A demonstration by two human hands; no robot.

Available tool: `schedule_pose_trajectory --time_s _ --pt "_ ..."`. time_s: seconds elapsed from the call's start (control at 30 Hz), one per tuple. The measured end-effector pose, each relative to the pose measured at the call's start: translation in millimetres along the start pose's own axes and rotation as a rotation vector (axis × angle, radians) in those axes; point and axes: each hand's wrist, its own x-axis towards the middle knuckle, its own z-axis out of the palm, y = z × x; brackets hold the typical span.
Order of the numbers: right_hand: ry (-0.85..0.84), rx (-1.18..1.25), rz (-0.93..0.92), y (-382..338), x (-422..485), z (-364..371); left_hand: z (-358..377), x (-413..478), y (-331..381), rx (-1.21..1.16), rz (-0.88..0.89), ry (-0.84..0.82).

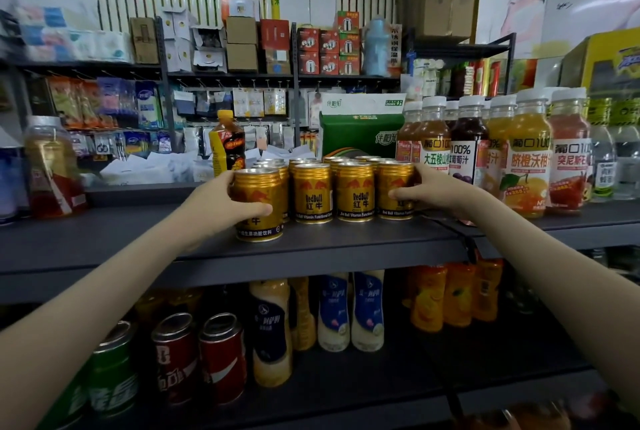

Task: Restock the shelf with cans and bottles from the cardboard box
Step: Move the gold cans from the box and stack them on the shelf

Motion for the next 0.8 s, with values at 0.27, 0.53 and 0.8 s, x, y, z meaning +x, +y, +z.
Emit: schedule_pose_trajectory --time_s 0.27,0.53,0.8 --pt "0.054 -0.065 -0.036 5 1 4 9 3 0 -0.022 -0.042 0.041" --pt "0.061 0.035 -0.038 8 2 2 21 -3 -2 0.050 -0.047 0.144" --pt "0.528 -0.215 -0.222 -29 -25 35 29 -15 7 0.052 -0.037 0.217"
